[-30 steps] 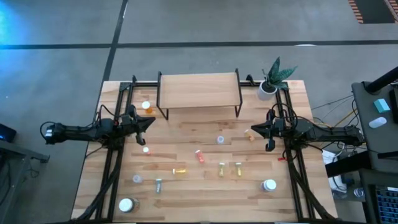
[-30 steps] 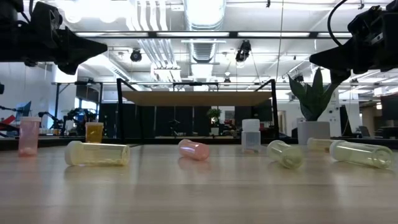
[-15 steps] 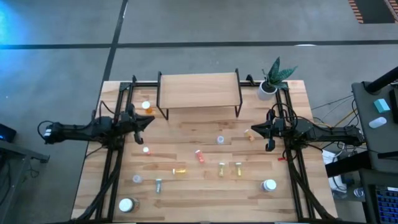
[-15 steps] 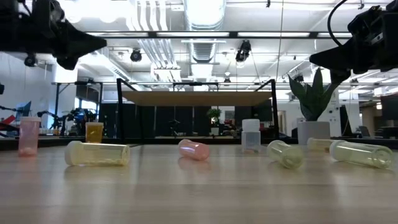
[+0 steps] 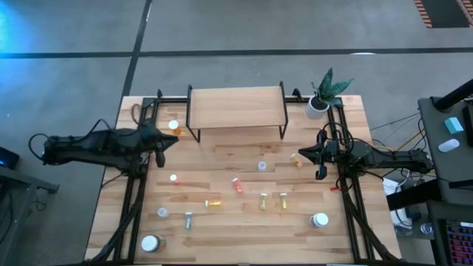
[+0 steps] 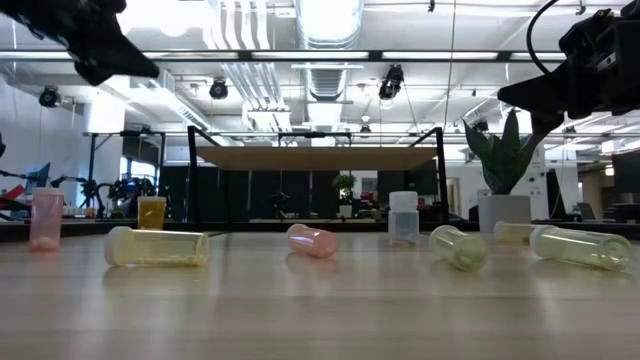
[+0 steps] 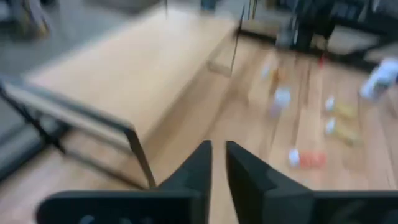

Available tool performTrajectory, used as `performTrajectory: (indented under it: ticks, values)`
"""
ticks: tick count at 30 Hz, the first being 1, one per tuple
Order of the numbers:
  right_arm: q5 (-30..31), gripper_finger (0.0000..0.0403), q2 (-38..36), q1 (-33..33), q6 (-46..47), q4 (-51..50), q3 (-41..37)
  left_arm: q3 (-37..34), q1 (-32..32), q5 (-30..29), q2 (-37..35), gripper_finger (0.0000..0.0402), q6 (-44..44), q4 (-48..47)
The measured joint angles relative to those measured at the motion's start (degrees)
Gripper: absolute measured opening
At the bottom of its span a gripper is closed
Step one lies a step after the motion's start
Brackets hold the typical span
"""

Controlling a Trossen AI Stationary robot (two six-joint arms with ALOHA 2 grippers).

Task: Pick and place medicine bottles onto shelf by color
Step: Put the left pink pill bottle on the shelf

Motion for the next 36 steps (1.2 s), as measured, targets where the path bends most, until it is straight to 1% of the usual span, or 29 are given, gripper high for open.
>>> performTrajectory:
  ticks: [3,7,10,12,15,17,19,22,27,31,36]
  values:
    - [0.0,0.0018,0.0,0.0,0.0,0.0,0.0,3.4,0.0,4.1,4.0,0.0091,-5.0,-7.4]
    - [0.0,0.0018,0.0,0.0,0.0,0.0,0.0,7.7,0.0,10.2,9.9,0.0171,-11.2,-16.8]
    - [0.0,0.0018,0.0,0.0,0.0,0.0,0.0,10.1,0.0,12.3,13.6,0.0218,-13.3,-19.7]
    - [0.0,0.0018,0.0,0.0,0.0,0.0,0.0,10.5,0.0,12.6,15.3,0.0237,-13.4,-20.2]
    - [0.0,0.0018,0.0,0.0,0.0,0.0,0.0,9.3,-0.4,13.0,16.2,0.0247,-14.6,-21.1]
    - [0.0,0.0018,0.0,0.0,0.0,0.0,0.0,7.6,-1.2,13.4,16.1,0.0248,-17.3,-22.7]
    - [0.0,0.0018,0.0,0.0,0.0,0.0,0.0,5.5,-2.9,13.4,14.4,0.0248,-21.2,-22.4]
    - [0.0,0.0018,0.0,0.0,0.0,0.0,0.0,2.4,-7.0,13.4,10.9,0.0248,-27.2,-22.5]
    - [0.0,0.0018,0.0,0.0,0.0,0.0,0.0,-0.9,-14.6,9.5,5.6,0.0248,-36.3,-22.1]
    - [0.0,0.0018,0.0,0.0,0.0,0.0,0.0,-3.0,-19.5,8.2,5.7,0.0248,-39.9,-21.1]
    - [0.0,0.0018,0.0,0.0,0.0,0.0,0.0,-4.1,-23.5,8.2,9.9,0.0248,-40.3,-20.8]
